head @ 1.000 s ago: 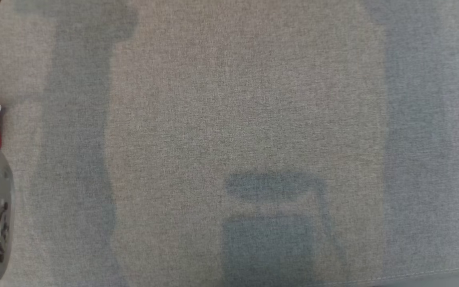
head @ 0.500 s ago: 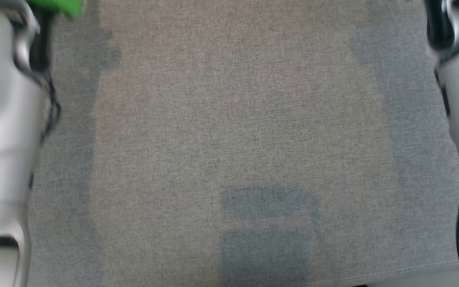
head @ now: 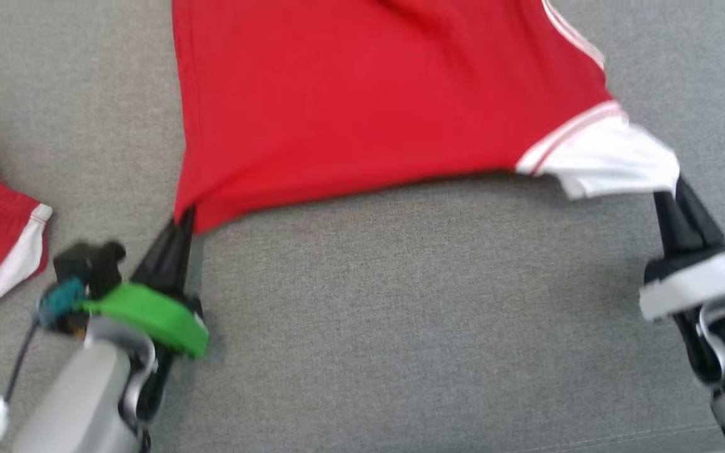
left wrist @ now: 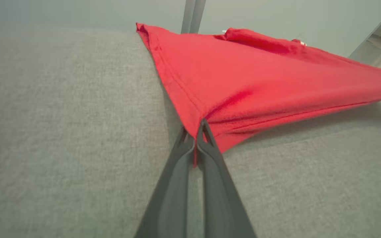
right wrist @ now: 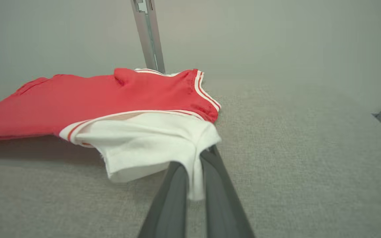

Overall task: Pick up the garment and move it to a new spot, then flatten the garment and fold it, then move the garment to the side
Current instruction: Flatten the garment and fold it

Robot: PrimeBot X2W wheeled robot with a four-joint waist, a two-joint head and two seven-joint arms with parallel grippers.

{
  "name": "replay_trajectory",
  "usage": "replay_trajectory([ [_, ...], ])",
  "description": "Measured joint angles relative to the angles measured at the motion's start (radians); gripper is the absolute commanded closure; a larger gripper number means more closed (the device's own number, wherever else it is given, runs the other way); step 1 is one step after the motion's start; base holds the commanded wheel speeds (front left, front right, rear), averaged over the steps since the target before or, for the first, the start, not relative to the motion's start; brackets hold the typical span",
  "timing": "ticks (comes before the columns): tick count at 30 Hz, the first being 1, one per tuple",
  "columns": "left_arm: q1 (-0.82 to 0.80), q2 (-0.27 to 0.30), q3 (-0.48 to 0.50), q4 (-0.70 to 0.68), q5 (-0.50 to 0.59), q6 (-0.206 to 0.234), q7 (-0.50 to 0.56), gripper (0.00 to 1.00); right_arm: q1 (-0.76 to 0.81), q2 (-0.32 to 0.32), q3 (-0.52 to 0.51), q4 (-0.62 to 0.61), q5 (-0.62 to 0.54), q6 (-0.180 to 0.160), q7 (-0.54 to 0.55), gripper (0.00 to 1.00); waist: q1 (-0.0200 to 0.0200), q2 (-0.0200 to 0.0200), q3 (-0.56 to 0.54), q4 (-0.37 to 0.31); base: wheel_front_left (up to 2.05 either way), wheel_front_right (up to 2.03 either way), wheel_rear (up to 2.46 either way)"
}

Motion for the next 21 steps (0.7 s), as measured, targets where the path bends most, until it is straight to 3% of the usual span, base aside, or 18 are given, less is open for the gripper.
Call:
replay_trajectory([
  [4, 0.193, 0.023, -0.003, -0.133, -0.021, 0.094, 0.018, 1.0, 0.136, -0.003, -0.021, -0.019, -0.001, 0.0, 0.0, 1.0, 0.0, 0.0, -0.041, -0.001, 0.0, 0.0, 0.0],
  [10, 0.437, 0.011, -0.02, -0.315, -0.051, 0.217, 0.038, 1.0, 0.299, -0.002, -0.014, -0.04, 0.013, 0.0, 0.0, 1.0, 0.0, 0.0, -0.064, -0.005, 0.0, 0.0, 0.0],
  [15, 0.512, 0.014, -0.026, -0.432, -0.077, 0.279, 0.087, 1.0, 0.383, 0.008, -0.006, -0.072, 0.057, 0.0, 0.02, 1.0, 0.0, 0.0, -0.065, 0.008, 0.0, 0.0, 0.0],
  [21, 0.525, 0.073, -0.023, -0.564, -0.08, 0.323, 0.181, 1.0, 0.362, 0.013, -0.026, -0.163, 0.123, 0.0, 0.058, 1.0, 0.0, 0.0, -0.061, 0.008, 0.0, 0.0, 0.0],
])
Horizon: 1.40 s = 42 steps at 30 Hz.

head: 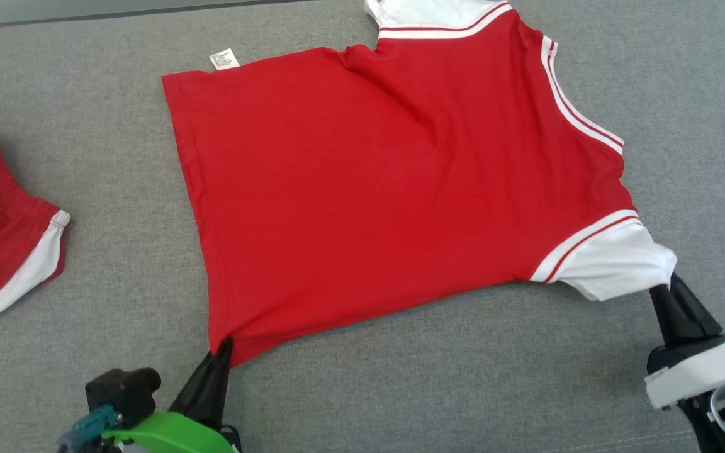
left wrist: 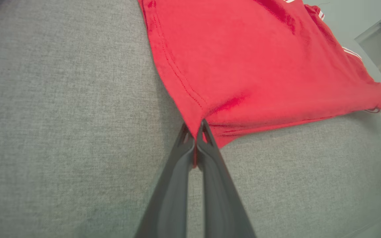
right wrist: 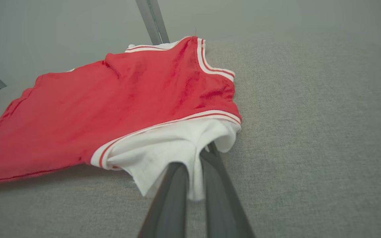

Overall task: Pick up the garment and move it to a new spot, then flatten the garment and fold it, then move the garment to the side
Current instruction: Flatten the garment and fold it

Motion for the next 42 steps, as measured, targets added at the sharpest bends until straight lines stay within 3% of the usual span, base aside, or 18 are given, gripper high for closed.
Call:
replay_trajectory([
  [5, -0.088, 0.047, -0.001, -0.114, -0.002, 0.003, 0.119, 1.0, -0.102, -0.039, -0.016, -0.063, 0.023, 0.0, 0.075, 1.0, 0.0, 0.0, 0.006, 0.007, 0.0, 0.0, 0.0],
  [11, -0.264, 0.081, 0.008, -0.09, -0.017, -0.014, 0.265, 1.0, -0.272, -0.067, -0.019, -0.027, 0.038, 0.0, 0.151, 1.0, 0.0, 0.0, 0.016, 0.022, 0.0, 0.0, 0.0],
  [19, -0.58, 0.025, -0.022, 0.168, -0.037, -0.092, 0.416, 1.0, -0.564, -0.063, 0.075, 0.183, 0.023, 0.0, 0.218, 1.0, 0.0001, 0.0, 0.075, 0.037, 0.0, 0.0, 0.0],
  [24, -0.702, -0.027, -0.053, 0.38, -0.025, -0.134, 0.44, 1.0, -0.685, -0.044, 0.145, 0.333, 0.001, 0.0, 0.23, 1.0, 0.0001, 0.0, 0.117, 0.043, 0.0, 0.0, 0.0],
  [25, -0.718, -0.04, -0.053, 0.421, -0.019, -0.136, 0.428, 0.85, -0.702, -0.043, 0.16, 0.361, -0.011, 0.0, 0.225, 0.6, 0.0001, 0.0, 0.124, 0.044, 0.0, 0.0, 0.0],
  [26, -0.73, -0.058, -0.048, 0.457, -0.018, -0.134, 0.403, 0.5, -0.717, -0.044, 0.18, 0.387, -0.028, 0.0, 0.218, 0.0, 0.0001, 0.0, 0.129, 0.045, 0.0, 0.0, 0.0],
  [27, -0.738, -0.069, -0.048, 0.486, -0.016, -0.137, 0.388, 0.0, -0.725, -0.042, 0.2, 0.404, -0.041, 0.0, 0.208, 0.0, 0.0001, 0.0, 0.132, 0.045, 0.0, 0.0, 0.0],
  [30, -0.735, -0.094, -0.051, 0.528, -0.017, -0.161, 0.338, 0.0, -0.734, -0.023, 0.214, 0.427, -0.028, 0.0, 0.135, 0.0, 0.0001, 0.0, 0.129, 0.041, 0.0, 0.0, 0.0],
  [33, -0.701, -0.093, -0.039, 0.538, -0.009, -0.165, 0.253, 0.0, -0.72, -0.053, 0.221, 0.427, -0.024, 0.0, 0.059, 0.0, 0.0001, 0.0, 0.117, 0.04, 0.0, 0.0, 0.0],
  [38, -0.588, -0.097, 0.014, 0.453, 0.001, -0.128, 0.049, 0.0, -0.607, -0.085, 0.141, 0.38, -0.026, 0.0, -0.035, 0.0, 0.0001, 0.0, 0.084, 0.038, 0.0, 0.0, 0.0],
  [42, -0.452, -0.101, 0.004, 0.363, 0.004, -0.098, -0.003, 0.0, -0.486, -0.089, 0.081, 0.326, -0.072, 0.0, -0.048, 0.0, 0.0001, 0.0, 0.052, 0.034, 0.0, 0.0, 0.0],
])
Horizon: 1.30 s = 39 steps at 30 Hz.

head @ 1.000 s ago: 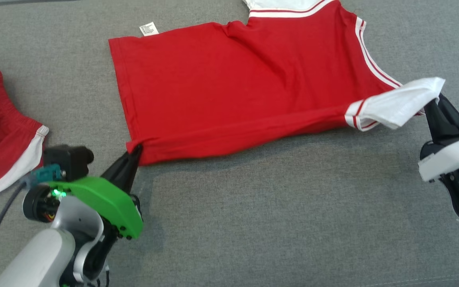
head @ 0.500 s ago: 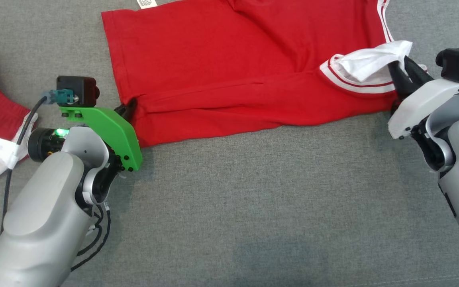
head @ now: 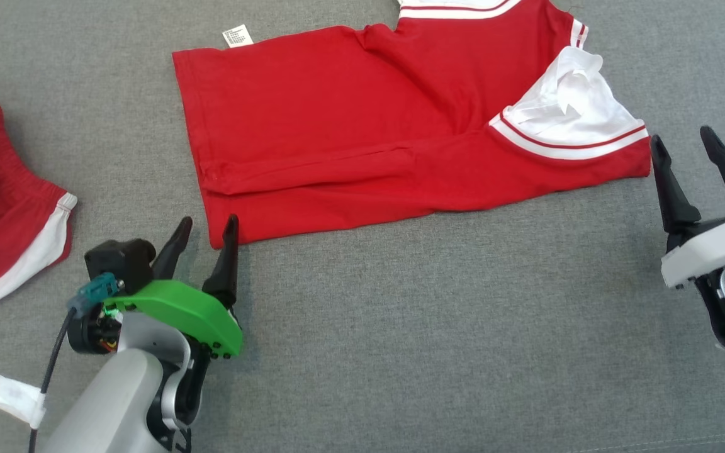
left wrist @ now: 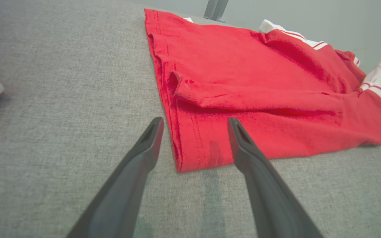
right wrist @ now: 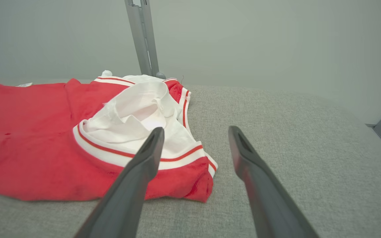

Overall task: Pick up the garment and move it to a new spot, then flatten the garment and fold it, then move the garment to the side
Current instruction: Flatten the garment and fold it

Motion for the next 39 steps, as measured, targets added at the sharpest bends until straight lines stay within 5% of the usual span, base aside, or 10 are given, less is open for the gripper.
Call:
replay_trajectory([
  [13, -0.026, 0.002, -0.041, 0.031, -0.001, 0.025, 0.103, 0.0, 0.014, 0.013, -0.032, 0.002, -0.044, 0.0, 0.113, 0.0, 0.0, 0.0, 0.018, 0.005, 0.0, 0.0, 0.0],
  [26, -0.143, -0.029, -0.088, 0.143, 0.0, -0.022, 0.194, 0.0, -0.105, 0.003, 0.052, 0.165, -0.038, 0.0, 0.25, 0.0, 0.0, 0.0, 0.056, 0.029, 0.0, 0.0, 0.0],
  [27, -0.148, -0.03, -0.091, 0.15, -0.003, -0.028, 0.197, 0.23, -0.112, 0.004, 0.066, 0.173, -0.03, 0.0, 0.265, 0.0, 0.0, 0.0, 0.056, 0.029, 0.0, 0.0, 0.0],
  [28, -0.153, -0.032, -0.093, 0.156, -0.005, -0.037, 0.201, 0.79, -0.119, 0.004, 0.082, 0.179, -0.018, 0.0, 0.277, 0.0, 0.0, 0.0, 0.056, 0.027, 0.0, 0.0, 0.0],
  [29, -0.158, -0.031, -0.096, 0.161, -0.005, -0.048, 0.202, 1.0, -0.126, 0.004, 0.094, 0.179, 0.001, -0.001, 0.279, 0.63, 0.0, 0.0, 0.055, 0.027, 0.0, 0.0, 0.0],
  [30, -0.161, -0.031, -0.097, 0.166, -0.005, -0.053, 0.2, 1.0, -0.131, 0.008, 0.101, 0.181, 0.031, -0.001, 0.281, 1.0, 0.0, 0.0, 0.053, 0.026, 0.0, 0.0, 0.0],
  [34, -0.16, -0.03, -0.102, 0.175, -0.024, -0.081, 0.217, 1.0, -0.137, -0.011, 0.16, 0.161, 0.125, 0.0, 0.313, 1.0, 0.0, 0.0001, 0.035, 0.022, 0.0, 0.0, 0.0],
  [39, -0.153, 0.039, -0.099, 0.109, -0.035, -0.106, 0.264, 1.0, -0.13, -0.119, 0.21, 0.09, 0.218, 0.0, 0.416, 1.0, 0.0, 0.0, 0.001, 0.017, 0.0, 0.0, 0.0],
])
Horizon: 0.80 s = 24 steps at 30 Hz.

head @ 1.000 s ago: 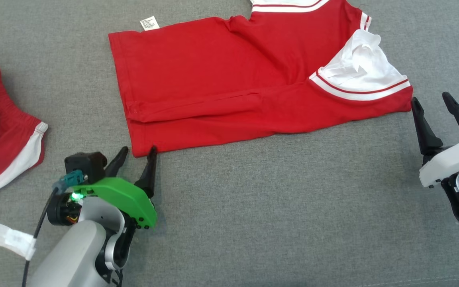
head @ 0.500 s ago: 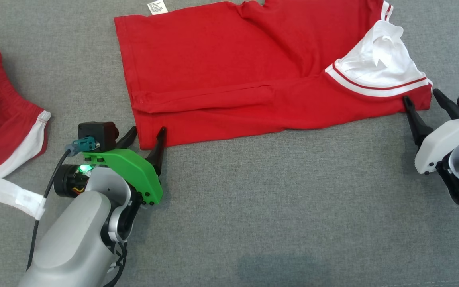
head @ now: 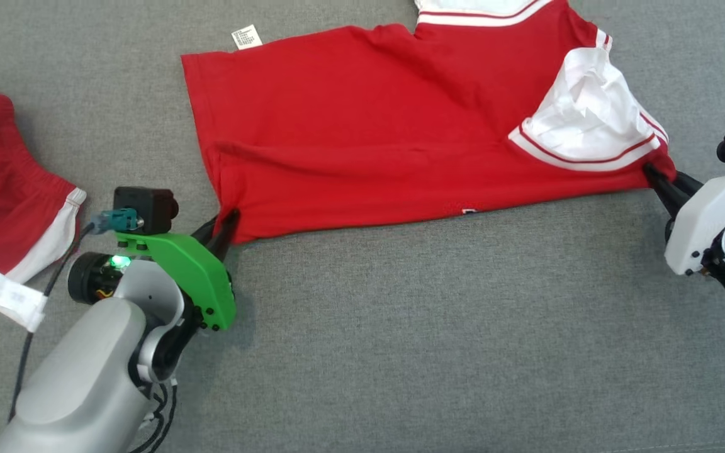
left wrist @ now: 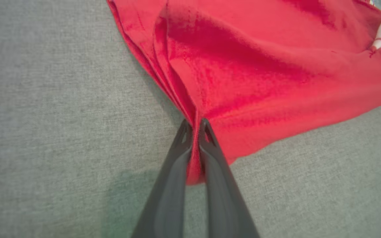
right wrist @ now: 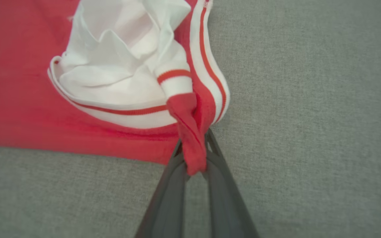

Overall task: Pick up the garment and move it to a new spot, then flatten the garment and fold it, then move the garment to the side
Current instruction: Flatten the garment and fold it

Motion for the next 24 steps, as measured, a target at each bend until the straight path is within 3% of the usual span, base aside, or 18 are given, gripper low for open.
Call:
replay_trajectory([
  [5, 0.038, 0.078, 0.007, -0.135, -0.032, -0.008, 0.071, 1.0, 0.028, -0.097, 0.01, -0.112, 0.088, 0.0, 0.131, 1.0, 0.0, 0.0, -0.034, -0.007, 0.0, 0.0, 0.0],
  [6, 0.073, 0.114, 0.009, -0.216, -0.044, 0.002, 0.105, 1.0, 0.047, -0.136, -0.014, -0.174, 0.124, 0.0, 0.188, 1.0, 0.0, 0.0, -0.049, -0.012, 0.0, 0.0, 0.0],
  [12, 0.204, 0.174, 0.009, -0.384, -0.062, 0.056, 0.134, 1.0, 0.171, -0.192, -0.091, -0.294, 0.161, 0.001, 0.291, 1.0, 0.0, 0.0, -0.068, -0.034, 0.0, 0.0, 0.0],
  [15, 0.294, 0.181, 0.016, -0.431, -0.077, 0.095, 0.103, 1.0, 0.288, -0.183, -0.143, -0.337, 0.157, 0.001, 0.304, 1.0, 0.0, 0.0, -0.064, -0.04, 0.0, 0.0, 0.0],
  [21, 0.438, 0.174, 0.026, -0.468, -0.113, 0.132, 0.031, 1.0, 0.469, -0.095, -0.23, -0.376, 0.153, 0.0, 0.297, 1.0, 0.0, 0.0, -0.034, -0.044, 0.0, 0.0, 0.0],
  [22, 0.449, 0.174, 0.029, -0.472, -0.113, 0.134, 0.022, 0.78, 0.478, -0.086, -0.245, -0.379, 0.143, 0.0, 0.286, 1.0, 0.0001, 0.0, -0.029, -0.045, 0.0, 0.0, 0.0],
  [23, 0.454, 0.174, 0.031, -0.477, -0.111, 0.14, 0.014, 0.26, 0.48, -0.078, -0.256, -0.382, 0.134, 0.0, 0.279, 0.2, 0.0, 0.0, -0.025, -0.045, 0.0, 0.0, 0.0],
  [24, 0.457, 0.174, 0.035, -0.483, -0.107, 0.148, 0.006, 0.0, 0.481, -0.072, -0.264, -0.388, 0.118, 0.0, 0.277, 0.0, 0.0, 0.0, -0.02, -0.045, 0.0, 0.0, 0.0],
])
